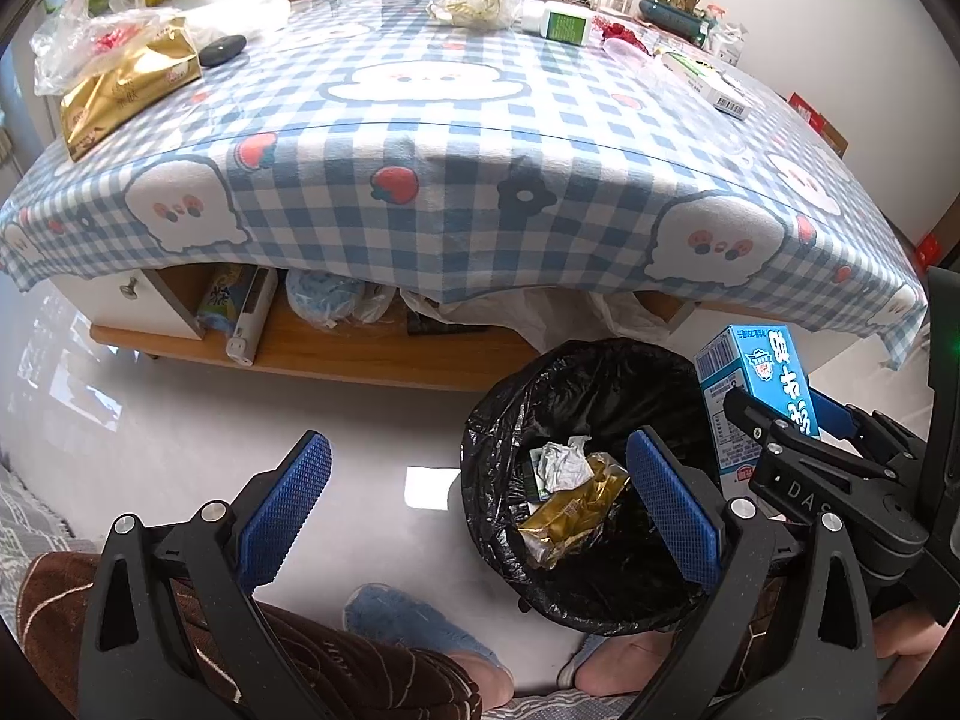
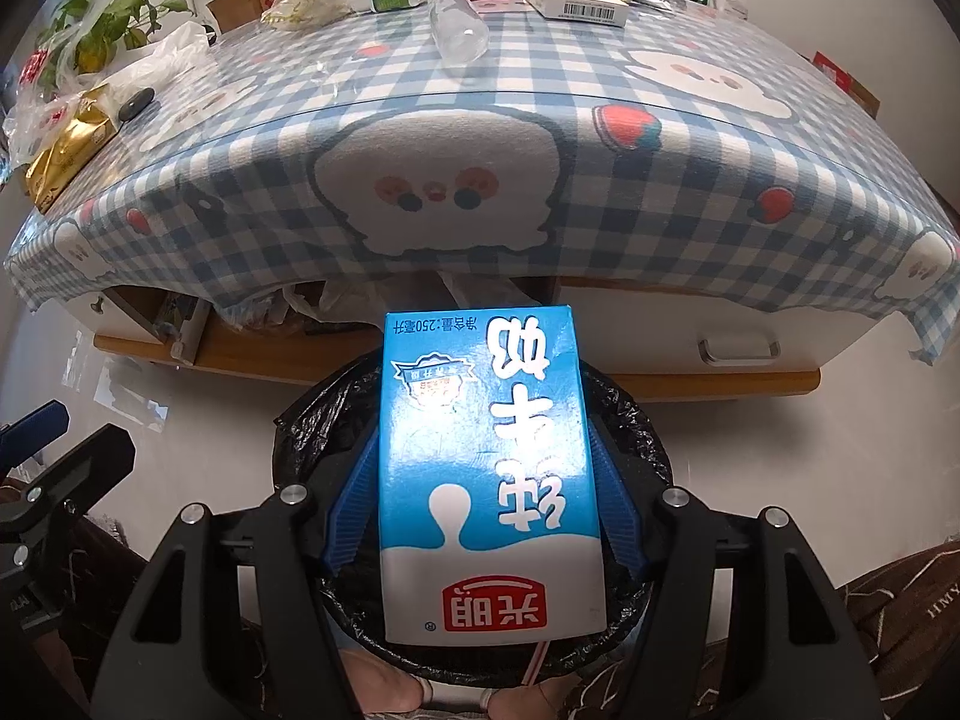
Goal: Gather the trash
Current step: 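Open the left tool over the bin while the right tool releases the milk carton, then move both tools back over the table toward the remaining trash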
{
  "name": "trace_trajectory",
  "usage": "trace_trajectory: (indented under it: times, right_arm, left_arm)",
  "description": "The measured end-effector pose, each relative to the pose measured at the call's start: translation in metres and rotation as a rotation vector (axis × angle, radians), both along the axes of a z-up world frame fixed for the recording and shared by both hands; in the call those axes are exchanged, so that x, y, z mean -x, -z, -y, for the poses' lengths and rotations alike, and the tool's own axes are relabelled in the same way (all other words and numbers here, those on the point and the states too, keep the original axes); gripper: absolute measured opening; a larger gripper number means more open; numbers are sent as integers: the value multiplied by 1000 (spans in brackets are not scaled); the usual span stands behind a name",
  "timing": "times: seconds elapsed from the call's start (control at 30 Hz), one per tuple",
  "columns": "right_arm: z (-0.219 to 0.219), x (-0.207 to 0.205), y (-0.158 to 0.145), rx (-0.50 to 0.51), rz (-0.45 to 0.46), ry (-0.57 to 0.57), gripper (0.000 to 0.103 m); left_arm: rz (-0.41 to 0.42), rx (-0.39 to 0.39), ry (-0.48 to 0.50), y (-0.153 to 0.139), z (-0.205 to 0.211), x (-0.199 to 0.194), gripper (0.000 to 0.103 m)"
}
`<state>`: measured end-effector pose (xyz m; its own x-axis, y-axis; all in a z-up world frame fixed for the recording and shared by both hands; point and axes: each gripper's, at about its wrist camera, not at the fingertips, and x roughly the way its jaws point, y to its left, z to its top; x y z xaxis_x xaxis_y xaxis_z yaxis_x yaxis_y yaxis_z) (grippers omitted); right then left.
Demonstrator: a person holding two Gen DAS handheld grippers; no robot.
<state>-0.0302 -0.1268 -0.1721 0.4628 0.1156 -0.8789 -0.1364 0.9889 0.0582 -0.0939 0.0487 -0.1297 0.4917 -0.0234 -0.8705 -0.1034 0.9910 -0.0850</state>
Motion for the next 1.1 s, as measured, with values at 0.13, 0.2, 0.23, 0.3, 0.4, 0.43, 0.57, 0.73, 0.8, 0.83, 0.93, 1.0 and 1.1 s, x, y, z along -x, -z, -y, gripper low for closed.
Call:
trace_trajectory:
  times: [0.13,0.2,0.23,0.3,0.4,0.43,0.57,0.73,0.8,0.83,0.93,1.0,1.1]
  right_arm:
    - [1,0,-2,5,13,-3,66]
    - [3,0,-4,1,23,2,79]
    - [4,0,-5,0,28,5,80]
    - [6,-1,-7,-2,33,6,84]
    - [10,-2,-12,-6,46,10,88]
    - [12,-1,-15,-6,53,12,89]
    - [17,1,-26,11,79,13,95]
    - [21,7,-43,25,121,-2,95]
    - [23,10,-51,20,134,-4,95]
    - [24,11,-54,20,141,-5,95]
    - [26,13,-66,15,159,-7,95]
    - [28,14,-74,7,167,-9,95]
    - [30,17,-88,-5,183,-12,95]
  left_arm:
    - [-6,0,-5,2,0,-2,97]
    - [-9,-1,-9,4,0,-3,97]
    - [-10,-1,-11,4,0,-3,97]
    - [-13,-4,-15,5,0,-3,97]
    - [-8,-8,-16,4,0,-3,97]
    - [-8,-10,-17,3,0,-3,97]
    - [8,-7,-20,-4,1,-1,97]
    - [32,-13,-16,-17,5,3,97]
    - [38,-3,-16,-23,5,3,97]
    - [42,-2,-18,-27,5,3,97]
    - [54,-6,-17,-36,7,6,97]
    - [64,-10,-15,-44,8,7,97]
    - [76,-16,-10,-54,11,9,97]
